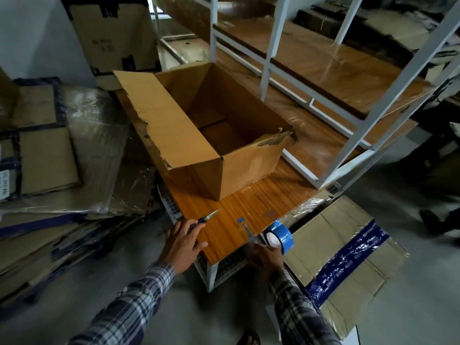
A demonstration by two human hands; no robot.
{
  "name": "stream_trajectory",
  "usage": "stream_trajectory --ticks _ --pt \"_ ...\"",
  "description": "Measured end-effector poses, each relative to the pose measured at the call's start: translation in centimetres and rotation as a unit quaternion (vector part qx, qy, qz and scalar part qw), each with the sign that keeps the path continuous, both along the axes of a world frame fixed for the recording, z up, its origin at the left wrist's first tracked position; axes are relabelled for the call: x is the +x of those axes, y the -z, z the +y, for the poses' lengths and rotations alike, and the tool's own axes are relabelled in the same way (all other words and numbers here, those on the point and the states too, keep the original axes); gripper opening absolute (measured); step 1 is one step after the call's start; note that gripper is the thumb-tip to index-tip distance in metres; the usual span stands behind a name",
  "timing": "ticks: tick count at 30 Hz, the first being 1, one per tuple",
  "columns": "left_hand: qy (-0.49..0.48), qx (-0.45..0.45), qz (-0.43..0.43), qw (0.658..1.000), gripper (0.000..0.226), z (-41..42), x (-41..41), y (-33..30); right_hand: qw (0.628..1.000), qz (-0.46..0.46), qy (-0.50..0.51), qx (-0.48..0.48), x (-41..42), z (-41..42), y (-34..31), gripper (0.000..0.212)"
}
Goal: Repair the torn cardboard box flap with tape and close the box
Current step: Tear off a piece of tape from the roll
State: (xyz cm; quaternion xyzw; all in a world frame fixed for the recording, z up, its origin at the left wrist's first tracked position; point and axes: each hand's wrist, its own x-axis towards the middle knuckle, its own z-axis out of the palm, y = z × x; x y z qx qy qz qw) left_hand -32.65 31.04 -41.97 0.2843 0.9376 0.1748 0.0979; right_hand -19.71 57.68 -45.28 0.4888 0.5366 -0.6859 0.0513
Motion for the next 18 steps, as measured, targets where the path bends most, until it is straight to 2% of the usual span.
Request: stream_trajectory --ticks 5,8,11,14,16,18 --pt "0.017 0.003 0.008 1.000 0.046 -1.4 -0.3 -0.6 0.997 0.017 0.034 0.074 -0.2 -1.2 -2.1 0.026" --pt "0.022 0.006 0.012 1.000 0.041 -1.1 -0.6 -1.2 0.986 -0.001 0.003 0.165 -0.3 -1.8 -3.3 0.031" --pt "0.027 0.007 0.028 0.999 0.038 -0.1 -0.6 -2.7 0.954 -0.046 -0.075 0.286 -0.6 -2.1 -4.4 0.037" --pt "0.041 0.009 0.048 0.998 0.039 0.9 -0.6 -4.0 0.917 -0.059 -0.134 0.372 -1.1 -2.7 -6.1 0.031" --pt "0.049 0.023 0.060 0.997 0.039 1.3 -0.7 -4.5 0.895 -0.062 -0.147 0.417 -1.5 -3.1 -7.0 0.026" --pt "0.050 0.041 0.050 0.997 0.036 1.3 -1.0 -4.9 0.889 -0.033 -0.132 0.436 -1.8 -3.7 -8.5 0.026"
